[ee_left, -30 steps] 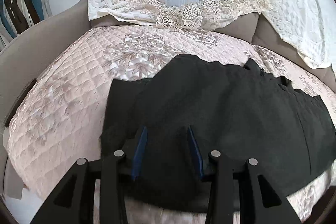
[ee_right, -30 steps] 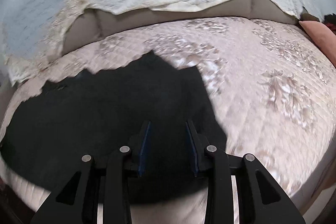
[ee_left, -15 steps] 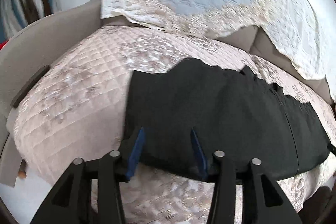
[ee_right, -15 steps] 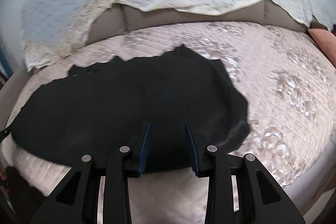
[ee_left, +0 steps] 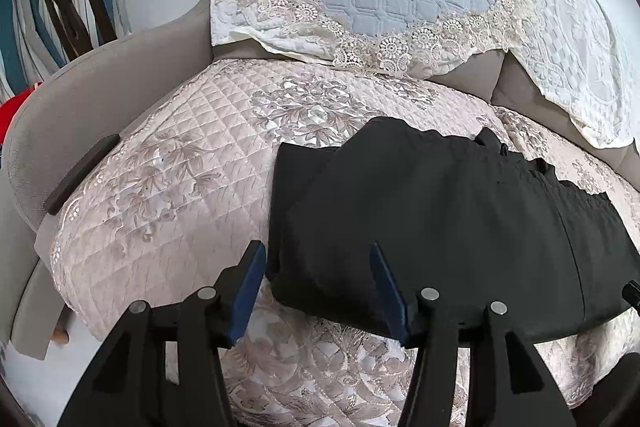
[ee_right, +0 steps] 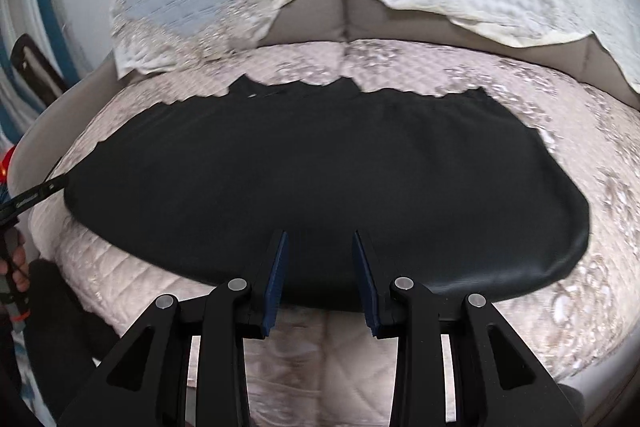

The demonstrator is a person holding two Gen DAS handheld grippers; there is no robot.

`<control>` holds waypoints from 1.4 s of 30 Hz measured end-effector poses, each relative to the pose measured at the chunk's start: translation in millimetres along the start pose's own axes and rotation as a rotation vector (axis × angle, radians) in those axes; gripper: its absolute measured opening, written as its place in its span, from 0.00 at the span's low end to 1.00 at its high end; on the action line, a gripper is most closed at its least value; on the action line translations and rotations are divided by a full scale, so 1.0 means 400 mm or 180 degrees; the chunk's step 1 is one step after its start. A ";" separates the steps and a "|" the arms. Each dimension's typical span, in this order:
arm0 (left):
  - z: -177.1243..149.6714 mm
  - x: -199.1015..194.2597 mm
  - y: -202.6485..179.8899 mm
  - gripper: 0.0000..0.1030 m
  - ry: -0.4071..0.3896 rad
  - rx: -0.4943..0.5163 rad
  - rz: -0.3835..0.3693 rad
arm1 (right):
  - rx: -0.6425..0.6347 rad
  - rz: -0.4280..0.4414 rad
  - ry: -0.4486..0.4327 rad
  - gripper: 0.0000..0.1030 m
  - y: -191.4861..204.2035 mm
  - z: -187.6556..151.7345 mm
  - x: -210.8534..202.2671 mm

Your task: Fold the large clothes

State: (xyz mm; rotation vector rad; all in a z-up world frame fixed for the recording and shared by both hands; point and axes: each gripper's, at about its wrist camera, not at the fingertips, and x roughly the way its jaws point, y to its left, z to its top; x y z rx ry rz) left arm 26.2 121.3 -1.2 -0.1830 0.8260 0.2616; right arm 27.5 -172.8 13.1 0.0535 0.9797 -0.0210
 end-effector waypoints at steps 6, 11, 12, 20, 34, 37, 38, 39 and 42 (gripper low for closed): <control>0.010 0.033 0.010 0.60 0.0045 -0.0017 0.0008 | -0.0106 0.0120 0.0097 0.41 0.057 -0.003 0.020; 0.030 0.075 0.032 0.63 0.0098 -0.0114 -0.0083 | -0.0175 0.0168 0.0176 0.42 0.093 0.006 0.044; 0.034 0.083 0.037 0.63 0.0110 -0.0145 -0.0118 | -0.0194 0.0180 0.0182 0.42 0.101 0.009 0.048; 0.045 0.187 0.098 0.66 0.0411 -0.0620 -0.0520 | -0.0276 0.0241 0.0221 0.42 0.138 0.027 0.069; 0.002 0.160 0.094 0.39 0.0391 -0.0655 -0.0714 | -0.0246 0.0289 0.0259 0.42 0.138 0.026 0.075; 0.014 0.140 0.099 0.21 0.0338 -0.0629 -0.0757 | -0.0233 0.0291 0.0235 0.42 0.129 0.022 0.064; 0.020 0.127 0.098 0.17 0.0309 -0.0612 -0.0808 | -0.0220 0.0289 0.0228 0.42 0.123 0.020 0.060; 0.031 0.109 0.094 0.14 0.0268 -0.0586 -0.0866 | -0.0203 0.0288 0.0222 0.42 0.117 0.019 0.057; 0.066 0.045 0.066 0.12 0.0097 -0.0467 -0.1011 | -0.0109 0.0289 0.0200 0.42 0.090 0.014 0.048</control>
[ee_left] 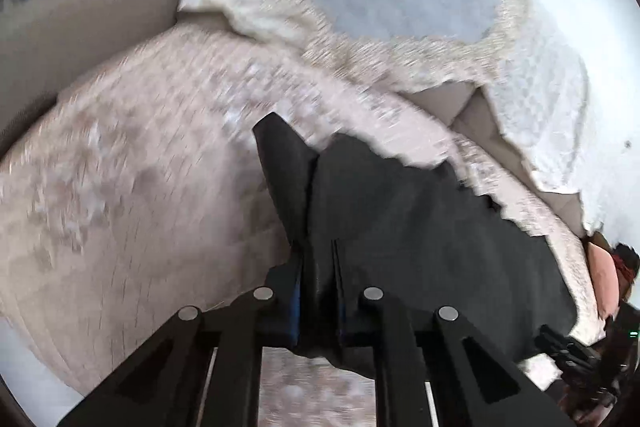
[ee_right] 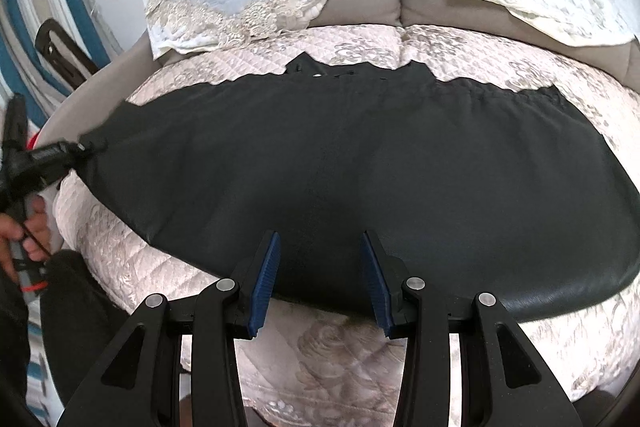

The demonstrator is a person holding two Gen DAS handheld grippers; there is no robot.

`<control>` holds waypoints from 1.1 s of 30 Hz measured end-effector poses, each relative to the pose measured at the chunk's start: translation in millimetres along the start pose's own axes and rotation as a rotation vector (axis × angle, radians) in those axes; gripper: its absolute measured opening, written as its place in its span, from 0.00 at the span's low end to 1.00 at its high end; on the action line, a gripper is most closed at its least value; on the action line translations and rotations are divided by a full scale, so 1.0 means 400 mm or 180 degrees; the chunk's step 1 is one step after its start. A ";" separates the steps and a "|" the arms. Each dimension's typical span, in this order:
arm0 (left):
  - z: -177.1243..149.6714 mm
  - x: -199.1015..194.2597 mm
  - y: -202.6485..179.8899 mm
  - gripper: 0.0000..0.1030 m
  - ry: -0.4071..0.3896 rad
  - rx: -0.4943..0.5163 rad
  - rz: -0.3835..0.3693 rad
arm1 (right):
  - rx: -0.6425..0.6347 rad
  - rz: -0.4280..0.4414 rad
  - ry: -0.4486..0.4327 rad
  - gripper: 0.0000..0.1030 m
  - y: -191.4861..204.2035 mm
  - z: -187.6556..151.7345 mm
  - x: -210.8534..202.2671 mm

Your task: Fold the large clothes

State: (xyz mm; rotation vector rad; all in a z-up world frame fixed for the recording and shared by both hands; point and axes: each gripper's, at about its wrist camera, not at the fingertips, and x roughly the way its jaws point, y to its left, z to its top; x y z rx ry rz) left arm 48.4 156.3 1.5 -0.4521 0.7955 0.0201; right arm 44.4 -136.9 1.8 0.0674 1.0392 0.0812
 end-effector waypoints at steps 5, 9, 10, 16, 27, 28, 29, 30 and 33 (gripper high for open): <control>0.043 -0.081 -0.166 0.11 -0.0222 0.0383 -0.0474 | 0.0143 -0.0019 -0.0066 0.42 -0.036 -0.008 -0.025; 0.037 -0.079 -0.330 0.10 -0.0200 0.0759 -0.0845 | 0.0254 -0.0072 -0.0132 0.42 -0.074 -0.020 -0.056; 0.031 -0.065 -0.367 0.09 -0.0161 0.0839 -0.0918 | 0.0282 -0.0088 -0.0141 0.42 -0.085 -0.023 -0.062; -0.084 0.101 -0.546 0.07 0.0416 0.1166 -0.1297 | 0.0527 -0.0196 -0.0152 0.42 -0.156 -0.056 -0.096; -0.203 0.194 -0.601 0.06 0.0995 0.1445 -0.1324 | 0.0784 -0.0208 -0.0164 0.42 -0.236 -0.081 -0.116; -0.203 0.189 -0.607 0.07 0.0990 0.1474 -0.1311 | 0.0795 -0.0207 -0.0176 0.42 -0.240 -0.081 -0.120; -0.197 0.169 -0.609 0.07 0.0978 0.1491 -0.1327 | 0.0807 -0.0211 -0.0194 0.42 -0.245 -0.079 -0.125; -0.187 0.148 -0.612 0.09 0.0936 0.1501 -0.1364 | 0.0814 -0.0217 -0.0203 0.42 -0.247 -0.076 -0.127; -0.139 0.099 -0.616 0.12 0.0635 0.1479 -0.1348 | 0.0856 -0.0240 -0.0231 0.42 -0.264 -0.073 -0.137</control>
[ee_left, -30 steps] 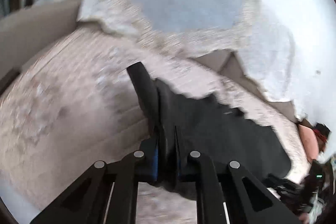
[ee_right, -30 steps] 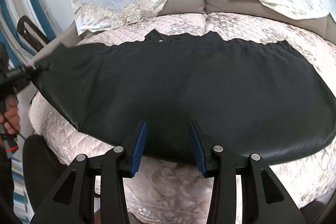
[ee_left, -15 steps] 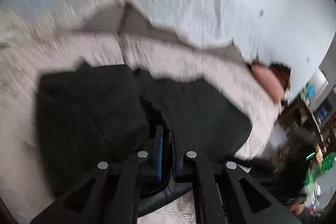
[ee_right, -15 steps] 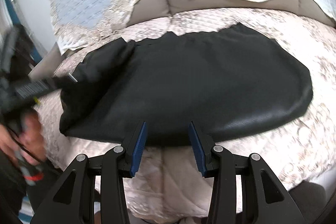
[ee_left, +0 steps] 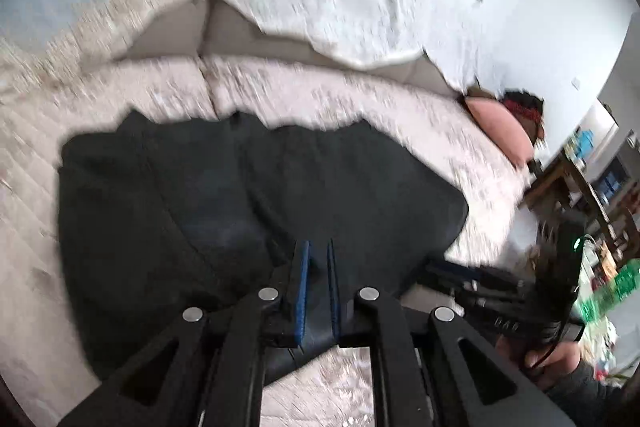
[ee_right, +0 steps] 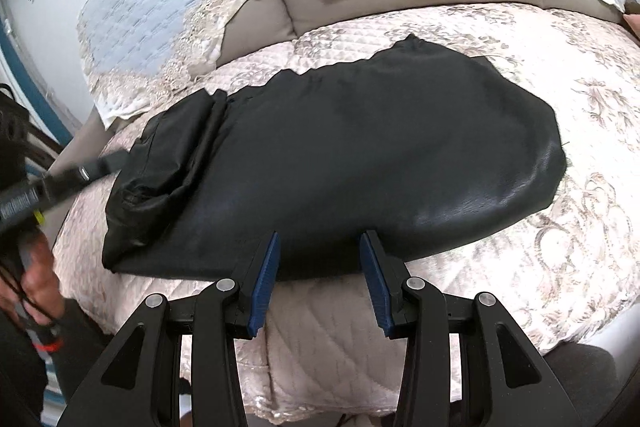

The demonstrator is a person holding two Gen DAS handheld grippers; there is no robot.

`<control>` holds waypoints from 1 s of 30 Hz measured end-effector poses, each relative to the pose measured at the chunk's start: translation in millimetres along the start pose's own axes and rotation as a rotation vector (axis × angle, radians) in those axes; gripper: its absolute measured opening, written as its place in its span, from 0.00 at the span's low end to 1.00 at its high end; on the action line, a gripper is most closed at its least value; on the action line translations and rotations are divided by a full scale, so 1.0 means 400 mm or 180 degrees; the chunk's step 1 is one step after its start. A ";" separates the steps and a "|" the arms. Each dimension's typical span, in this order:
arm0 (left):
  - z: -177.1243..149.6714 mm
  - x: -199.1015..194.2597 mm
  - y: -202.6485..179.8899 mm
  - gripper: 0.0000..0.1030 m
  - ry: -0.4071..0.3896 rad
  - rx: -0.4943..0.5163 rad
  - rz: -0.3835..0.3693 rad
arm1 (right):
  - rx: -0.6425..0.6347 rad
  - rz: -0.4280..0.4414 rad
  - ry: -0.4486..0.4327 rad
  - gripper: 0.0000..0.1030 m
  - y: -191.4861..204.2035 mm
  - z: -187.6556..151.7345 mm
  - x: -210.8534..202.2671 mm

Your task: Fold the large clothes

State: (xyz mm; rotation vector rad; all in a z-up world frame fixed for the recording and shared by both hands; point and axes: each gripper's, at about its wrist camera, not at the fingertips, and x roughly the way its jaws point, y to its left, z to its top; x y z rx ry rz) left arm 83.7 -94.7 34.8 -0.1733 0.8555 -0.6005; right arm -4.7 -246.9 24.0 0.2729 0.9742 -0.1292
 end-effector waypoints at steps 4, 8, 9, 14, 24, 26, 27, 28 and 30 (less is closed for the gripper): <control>0.068 -0.006 0.059 0.16 -0.0258 -0.0117 0.0508 | 0.0070 -0.0160 0.0025 0.42 -0.021 0.008 -0.014; 0.081 0.093 0.126 0.16 -0.0038 -0.0325 0.0693 | 0.0272 -0.0210 -0.0024 0.44 -0.055 0.010 -0.032; 0.069 0.117 0.126 0.16 0.0053 -0.0291 0.0647 | 0.0368 -0.0232 -0.0039 0.47 -0.070 0.008 -0.039; -0.020 0.189 0.076 0.16 0.0250 -0.0061 0.0594 | 0.0912 -0.0227 -0.0061 0.55 -0.154 -0.003 -0.061; 0.013 0.170 0.042 0.16 0.0339 0.0027 0.0675 | 0.1669 0.0038 -0.0181 0.58 -0.260 0.026 -0.054; 0.039 0.149 0.015 0.16 0.0209 0.0127 0.0685 | 0.1733 0.0018 -0.0234 0.59 -0.269 0.025 -0.061; 0.053 0.145 0.006 0.16 0.0154 0.0175 0.0745 | 0.1769 0.0000 -0.0262 0.59 -0.275 0.024 -0.064; 0.067 0.149 -0.001 0.16 0.0125 0.0211 0.0802 | 0.1796 0.0011 -0.0267 0.59 -0.279 0.025 -0.062; 0.085 0.180 -0.005 0.16 0.0187 0.0230 0.0806 | 0.1823 0.0017 -0.0295 0.59 -0.286 0.030 -0.059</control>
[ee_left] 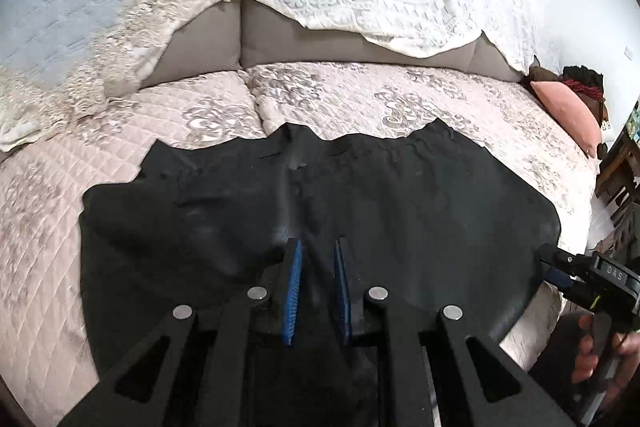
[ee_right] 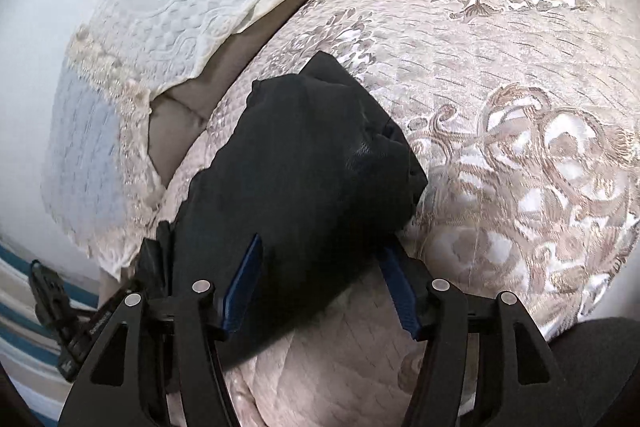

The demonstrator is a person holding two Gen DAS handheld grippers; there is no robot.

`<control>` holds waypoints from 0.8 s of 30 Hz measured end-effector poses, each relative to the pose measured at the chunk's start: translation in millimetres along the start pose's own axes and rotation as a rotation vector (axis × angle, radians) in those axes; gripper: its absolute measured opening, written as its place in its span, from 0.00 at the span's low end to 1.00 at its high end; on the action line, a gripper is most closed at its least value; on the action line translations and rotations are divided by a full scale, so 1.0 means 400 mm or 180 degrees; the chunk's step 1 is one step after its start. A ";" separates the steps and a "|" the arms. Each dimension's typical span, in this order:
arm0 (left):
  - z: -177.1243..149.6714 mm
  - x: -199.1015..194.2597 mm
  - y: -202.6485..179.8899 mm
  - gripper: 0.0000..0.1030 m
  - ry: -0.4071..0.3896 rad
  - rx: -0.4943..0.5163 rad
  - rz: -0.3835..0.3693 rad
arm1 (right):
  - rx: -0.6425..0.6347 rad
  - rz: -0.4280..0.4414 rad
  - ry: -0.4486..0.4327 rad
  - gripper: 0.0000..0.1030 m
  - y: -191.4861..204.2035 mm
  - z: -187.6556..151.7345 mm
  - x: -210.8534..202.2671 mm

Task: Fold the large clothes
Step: 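Grasp the jacket bundle with the right tool while the left tool holds the jacket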

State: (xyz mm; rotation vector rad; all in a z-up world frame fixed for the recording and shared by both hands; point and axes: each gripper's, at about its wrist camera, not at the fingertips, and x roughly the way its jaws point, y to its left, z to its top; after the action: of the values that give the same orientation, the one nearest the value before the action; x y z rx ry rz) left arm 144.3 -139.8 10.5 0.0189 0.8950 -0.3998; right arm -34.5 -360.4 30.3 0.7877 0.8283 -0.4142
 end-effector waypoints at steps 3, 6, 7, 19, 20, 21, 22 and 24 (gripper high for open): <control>-0.013 0.077 -0.022 0.16 0.0258 0.0095 -0.0031 | 0.0038 0.0006 -0.0052 0.59 -0.006 0.013 0.006; -0.045 0.112 -0.035 0.16 0.0294 0.0177 0.0030 | 0.0058 0.0035 -0.0094 0.59 -0.012 0.022 0.012; -0.049 0.112 -0.037 0.16 0.0286 0.0175 0.0041 | 0.0056 0.0040 -0.0100 0.59 -0.014 0.025 0.014; -0.054 0.115 -0.047 0.15 0.0309 0.0206 0.0001 | 0.0275 -0.0026 -0.0285 0.59 -0.045 0.020 -0.029; -0.053 0.117 -0.048 0.15 0.0308 0.0207 -0.0004 | 0.0296 -0.0060 -0.0320 0.59 -0.050 0.015 -0.037; -0.054 0.117 -0.047 0.15 0.0305 0.0206 -0.0008 | 0.0300 -0.0096 -0.0354 0.59 -0.051 0.015 -0.040; -0.054 0.117 -0.046 0.15 0.0301 0.0202 -0.0012 | 0.0316 -0.0112 -0.0381 0.59 -0.053 0.018 -0.041; -0.055 0.117 -0.046 0.15 0.0298 0.0204 -0.0011 | 0.0399 -0.0157 -0.0434 0.59 -0.060 0.033 -0.040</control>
State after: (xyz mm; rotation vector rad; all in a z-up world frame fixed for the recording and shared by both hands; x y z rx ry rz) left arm 147.5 -168.3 -36.3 0.0957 0.9742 -0.4334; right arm -52.3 -385.5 37.6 0.8463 0.7004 -0.5618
